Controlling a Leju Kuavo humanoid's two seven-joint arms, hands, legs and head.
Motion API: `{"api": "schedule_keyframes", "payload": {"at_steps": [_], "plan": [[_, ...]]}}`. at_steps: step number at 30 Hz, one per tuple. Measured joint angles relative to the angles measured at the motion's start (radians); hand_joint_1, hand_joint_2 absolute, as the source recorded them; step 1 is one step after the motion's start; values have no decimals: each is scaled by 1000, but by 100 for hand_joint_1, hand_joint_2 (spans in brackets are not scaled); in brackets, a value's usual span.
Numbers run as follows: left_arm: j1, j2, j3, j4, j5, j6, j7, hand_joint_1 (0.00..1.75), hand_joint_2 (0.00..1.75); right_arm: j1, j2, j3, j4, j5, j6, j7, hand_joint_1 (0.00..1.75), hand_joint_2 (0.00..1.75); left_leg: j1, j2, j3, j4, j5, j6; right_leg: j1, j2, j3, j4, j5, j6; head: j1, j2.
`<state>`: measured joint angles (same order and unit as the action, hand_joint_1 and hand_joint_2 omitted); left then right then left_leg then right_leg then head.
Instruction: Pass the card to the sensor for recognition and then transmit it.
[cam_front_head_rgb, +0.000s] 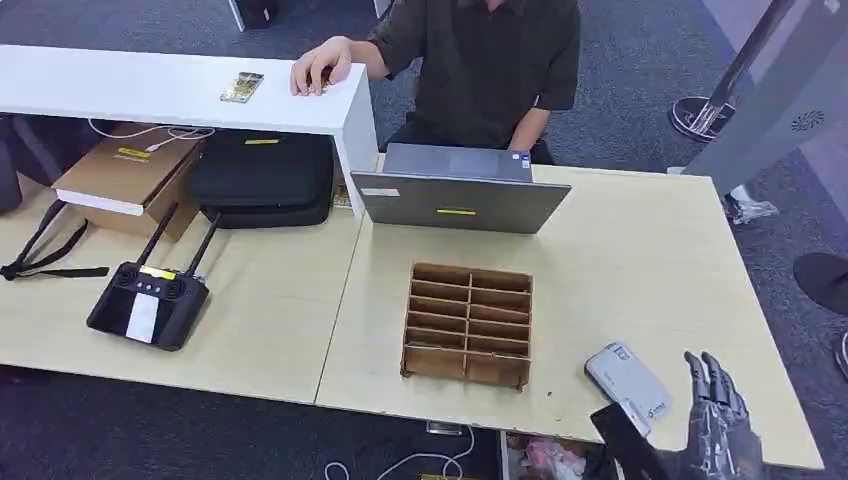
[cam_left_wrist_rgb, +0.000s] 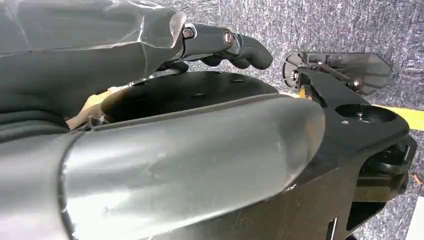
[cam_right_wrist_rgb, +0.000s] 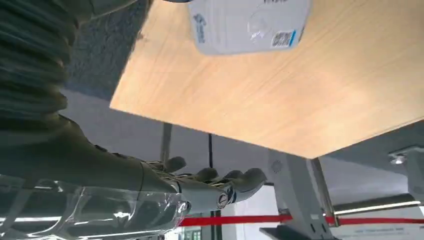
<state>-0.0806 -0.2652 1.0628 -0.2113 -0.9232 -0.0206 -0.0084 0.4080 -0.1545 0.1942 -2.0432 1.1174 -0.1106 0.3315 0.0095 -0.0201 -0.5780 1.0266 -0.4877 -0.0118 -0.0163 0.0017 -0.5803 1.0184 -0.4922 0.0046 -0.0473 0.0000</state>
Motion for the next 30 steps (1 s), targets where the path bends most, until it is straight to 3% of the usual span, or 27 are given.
{"api": "schedule_keyframes", "payload": {"at_steps": [3, 7, 16, 22, 30], "plan": [[0, 2, 0, 0, 0, -6, 2, 0, 0, -13, 8, 45, 15, 34, 3, 29, 0, 175, 0, 0, 0, 0, 0, 0, 0, 0, 0, 0, 0, 0, 0, 0], [-5, 6, 0, 0, -3, -8, 10, 0, 0, -54, -5, 122, 66, -23, 0, 44, 0, 175, 0, 1, 0, 0, 0, 0, 0, 1, 0, 0, 0, 0, 0, 0], [-15, 7, -2, 0, -13, -6, 10, 0, 0, -170, -28, 293, 179, -32, -19, 10, 0, 175, 0, 1, 1, 0, 0, -1, 0, 1, 0, 0, 0, 0, -1, 0], [-20, 5, -12, 0, -18, 0, 10, 0, 0, -234, -39, 325, 235, -22, -40, -54, 0, 175, 0, 1, 0, 0, 0, -1, 0, 1, 0, 0, 0, 0, 0, 0], [-26, 7, -14, 0, -9, 2, 10, 0, 0, -311, -40, 328, 290, 29, 9, -101, 0, 175, 0, 1, 1, 0, 1, -1, 0, 1, 0, 0, 1, 0, 0, 0]]}}
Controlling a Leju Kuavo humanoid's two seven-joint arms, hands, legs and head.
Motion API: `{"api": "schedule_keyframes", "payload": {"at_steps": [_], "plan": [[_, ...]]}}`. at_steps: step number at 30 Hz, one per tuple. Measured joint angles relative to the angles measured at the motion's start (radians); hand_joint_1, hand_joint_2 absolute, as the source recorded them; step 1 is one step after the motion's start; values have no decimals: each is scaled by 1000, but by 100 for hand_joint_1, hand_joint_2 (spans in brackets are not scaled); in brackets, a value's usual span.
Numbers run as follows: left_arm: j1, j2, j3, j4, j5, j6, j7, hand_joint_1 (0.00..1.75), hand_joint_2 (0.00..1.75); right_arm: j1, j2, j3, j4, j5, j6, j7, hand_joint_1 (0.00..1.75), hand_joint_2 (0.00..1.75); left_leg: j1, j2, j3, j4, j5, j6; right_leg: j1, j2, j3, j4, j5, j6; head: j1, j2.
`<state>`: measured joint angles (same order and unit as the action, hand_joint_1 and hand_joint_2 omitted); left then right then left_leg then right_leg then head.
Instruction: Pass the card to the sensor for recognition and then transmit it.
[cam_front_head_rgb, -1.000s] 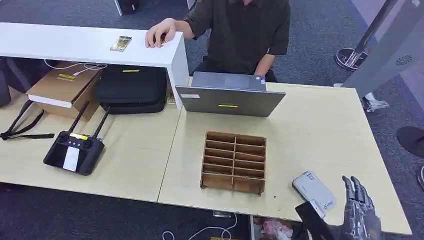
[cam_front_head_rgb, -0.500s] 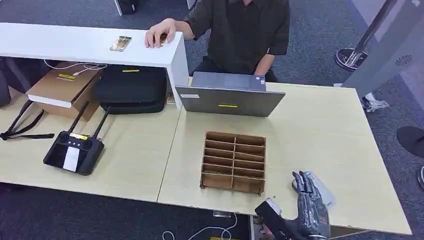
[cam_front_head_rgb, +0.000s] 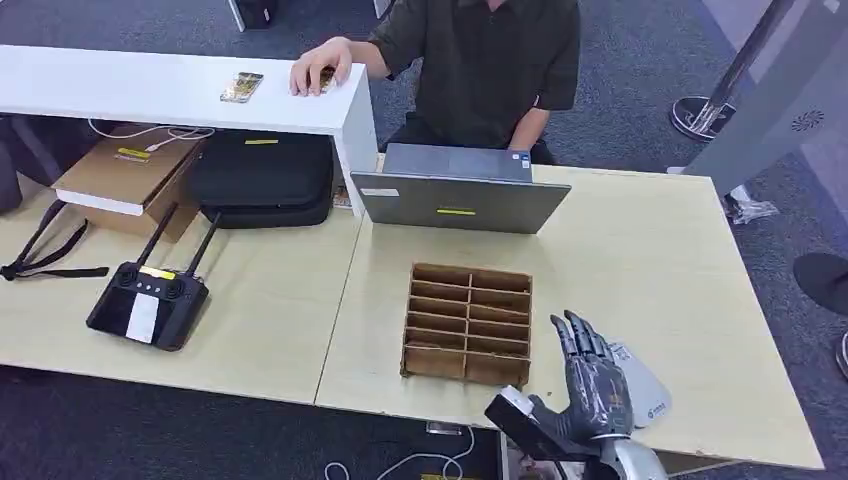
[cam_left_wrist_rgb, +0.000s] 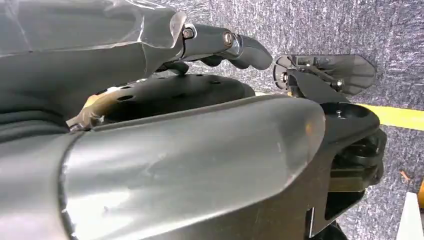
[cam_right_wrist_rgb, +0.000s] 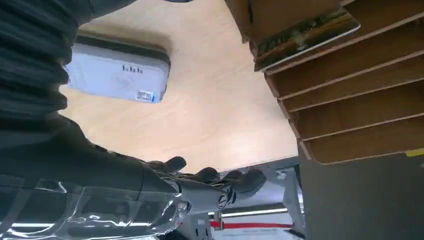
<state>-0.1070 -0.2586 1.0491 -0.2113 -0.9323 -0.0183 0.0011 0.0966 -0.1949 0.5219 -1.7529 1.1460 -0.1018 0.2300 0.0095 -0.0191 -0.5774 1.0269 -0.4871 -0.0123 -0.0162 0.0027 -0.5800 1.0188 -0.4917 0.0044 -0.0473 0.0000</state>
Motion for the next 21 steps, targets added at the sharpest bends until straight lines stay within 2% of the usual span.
{"api": "schedule_keyframes", "payload": {"at_steps": [12, 17, 21], "plan": [[0, 0, 0, 0, 17, 3, -14, 0, 0, -24, -16, -26, 11, 25, 19, -14, 0, 175, 0, 0, 0, 0, 0, 0, 0, 0, 0, 0, 0, 0, 0, 0], [-2, 0, 0, 0, 18, 2, -19, 0, 0, -40, -10, -23, 18, -11, 35, -46, 0, 175, 0, 0, 0, 0, 0, 0, 0, 0, 0, 0, 0, 0, 0, 0], [-6, 0, -4, 0, 17, -1, -15, 0, 0, -59, 7, -11, 43, -43, 33, -34, 0, 175, 0, 0, 0, 0, 0, 0, 0, 0, 0, 0, 0, 0, 0, 0]]}}
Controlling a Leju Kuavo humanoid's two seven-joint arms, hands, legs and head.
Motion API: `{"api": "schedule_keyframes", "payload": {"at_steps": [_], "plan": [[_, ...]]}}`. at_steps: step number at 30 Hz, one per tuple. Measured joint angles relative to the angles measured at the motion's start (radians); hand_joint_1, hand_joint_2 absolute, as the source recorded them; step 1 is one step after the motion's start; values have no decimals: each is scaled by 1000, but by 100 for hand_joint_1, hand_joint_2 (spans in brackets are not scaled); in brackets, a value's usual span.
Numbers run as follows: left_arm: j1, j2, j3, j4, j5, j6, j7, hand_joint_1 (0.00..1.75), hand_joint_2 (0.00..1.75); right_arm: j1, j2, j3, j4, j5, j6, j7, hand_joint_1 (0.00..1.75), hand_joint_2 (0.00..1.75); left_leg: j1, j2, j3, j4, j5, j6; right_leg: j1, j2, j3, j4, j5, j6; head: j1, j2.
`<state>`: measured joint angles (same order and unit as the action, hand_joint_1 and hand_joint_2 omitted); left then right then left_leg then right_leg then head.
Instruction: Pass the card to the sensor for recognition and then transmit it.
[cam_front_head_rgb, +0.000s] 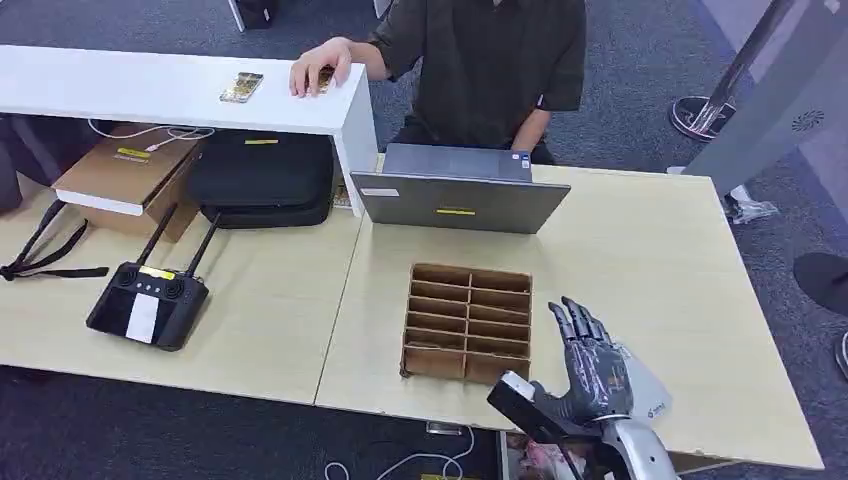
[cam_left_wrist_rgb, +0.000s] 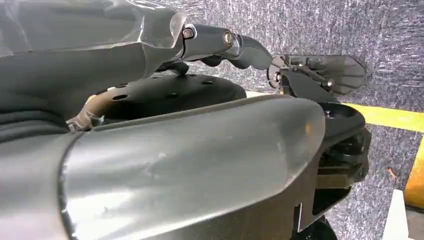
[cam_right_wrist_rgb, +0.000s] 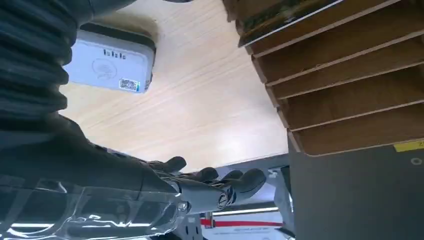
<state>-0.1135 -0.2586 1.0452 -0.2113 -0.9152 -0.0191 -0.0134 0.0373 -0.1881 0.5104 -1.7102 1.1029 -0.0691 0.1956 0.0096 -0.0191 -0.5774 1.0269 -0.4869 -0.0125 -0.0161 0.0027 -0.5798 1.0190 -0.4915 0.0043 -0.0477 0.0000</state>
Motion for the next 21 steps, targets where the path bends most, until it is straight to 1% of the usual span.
{"api": "schedule_keyframes", "payload": {"at_steps": [5, 13, 18, 21], "plan": [[-8, 0, -3, 0, 1, 0, 13, 0, 0, -9, 44, 18, 18, -10, -4, 38, 0, 175, 0, 0, 0, 0, 0, 0, 0, 0, 0, 0, 0, 0, 0, 0], [-19, 0, -19, 0, -2, -5, 17, 0, 0, -47, 103, 44, 65, -13, -4, 52, 0, 175, 0, 0, 0, 0, 0, 0, 0, 0, 0, 0, 0, 0, 0, 0], [-19, 0, -21, 0, 8, -6, 18, 0, 0, -52, 127, 47, 80, 17, 4, 74, 0, 175, 0, 0, 0, 0, 0, 0, 0, 0, 0, 0, 0, 0, 0, 0], [-19, 2, -21, 0, 16, -8, 17, 0, 0, -44, 128, 46, 80, 32, 5, 85, 0, 175, 0, 0, 0, 0, 0, 0, 0, 0, 0, 0, 0, 0, 0, 0]]}}
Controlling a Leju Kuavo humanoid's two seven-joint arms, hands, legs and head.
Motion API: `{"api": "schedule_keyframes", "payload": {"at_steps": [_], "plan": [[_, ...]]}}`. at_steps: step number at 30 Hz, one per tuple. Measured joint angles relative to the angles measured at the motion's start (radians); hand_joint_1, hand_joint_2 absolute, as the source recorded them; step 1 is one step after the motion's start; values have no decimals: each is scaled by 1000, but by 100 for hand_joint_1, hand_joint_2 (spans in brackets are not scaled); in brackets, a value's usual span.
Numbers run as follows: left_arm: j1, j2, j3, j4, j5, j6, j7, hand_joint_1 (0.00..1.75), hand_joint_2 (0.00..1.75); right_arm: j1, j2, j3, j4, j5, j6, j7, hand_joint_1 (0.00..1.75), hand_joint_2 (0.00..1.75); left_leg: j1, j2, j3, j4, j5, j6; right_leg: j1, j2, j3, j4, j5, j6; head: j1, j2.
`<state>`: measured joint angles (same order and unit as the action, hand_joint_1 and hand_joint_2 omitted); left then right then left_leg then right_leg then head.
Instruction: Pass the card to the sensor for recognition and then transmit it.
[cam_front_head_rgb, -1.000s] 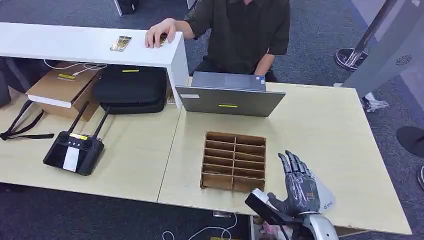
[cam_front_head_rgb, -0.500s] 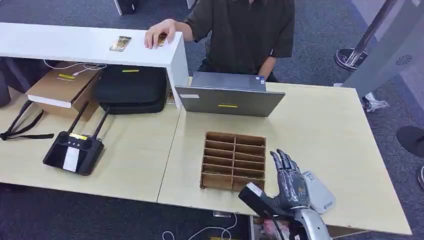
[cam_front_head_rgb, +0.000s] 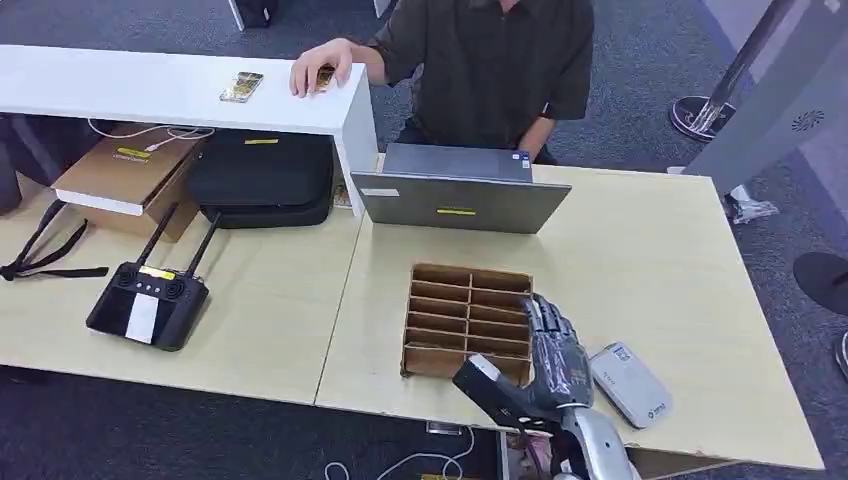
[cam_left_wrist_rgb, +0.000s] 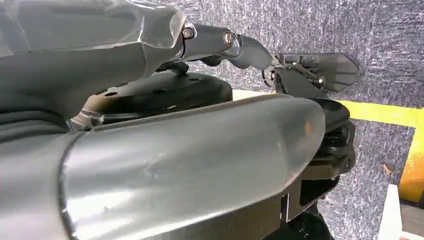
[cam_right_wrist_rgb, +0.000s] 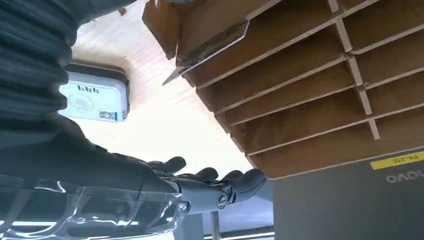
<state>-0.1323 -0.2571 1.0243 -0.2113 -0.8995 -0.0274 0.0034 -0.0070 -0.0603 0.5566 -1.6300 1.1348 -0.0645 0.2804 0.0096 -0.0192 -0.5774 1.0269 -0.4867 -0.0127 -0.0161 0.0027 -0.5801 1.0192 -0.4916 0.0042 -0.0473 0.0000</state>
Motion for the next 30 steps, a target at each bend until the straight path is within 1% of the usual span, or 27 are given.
{"api": "schedule_keyframes", "payload": {"at_steps": [4, 13, 17, 24, 26, 30], "plan": [[1, 2, 0, 0, 8, -2, -3, 0, 0, 29, -3, -5, -3, 10, -1, 3, 0, 175, 0, 0, 0, 0, 0, 0, 0, 0, 0, 0, 0, 0, 0, 0], [5, 8, 0, 0, 31, -7, -4, 0, 0, 129, -55, 0, -87, 17, 8, 51, 0, 175, 0, 0, 0, 0, 0, 0, 0, 0, 0, 0, 0, 0, 0, 0], [5, 8, 0, 0, 35, -7, -4, 0, 0, 141, -69, 6, -100, 0, 6, 56, 0, 175, 0, 1, 0, 0, 0, 0, 0, 1, 0, 0, 0, 0, 0, 0], [4, 7, -1, 0, 29, -7, -3, 0, 0, 129, -76, 13, -84, -41, -27, 29, 0, 175, 0, 1, 0, 0, 0, 0, 0, 0, 0, 0, 0, 0, 0, 0], [3, 6, -5, 0, 20, -7, -2, 0, 0, 115, -74, 19, -71, -39, -36, 10, 0, 175, 0, 1, 0, 0, 0, 0, 0, 1, 0, 0, 0, 0, 0, 0], [-1, 5, -21, 0, 9, -6, 10, 0, 0, 72, -41, 28, -43, -28, -32, -36, 0, 175, 0, 1, 0, 0, 0, 0, 0, 1, 0, 0, 0, 0, 0, 0]]}}
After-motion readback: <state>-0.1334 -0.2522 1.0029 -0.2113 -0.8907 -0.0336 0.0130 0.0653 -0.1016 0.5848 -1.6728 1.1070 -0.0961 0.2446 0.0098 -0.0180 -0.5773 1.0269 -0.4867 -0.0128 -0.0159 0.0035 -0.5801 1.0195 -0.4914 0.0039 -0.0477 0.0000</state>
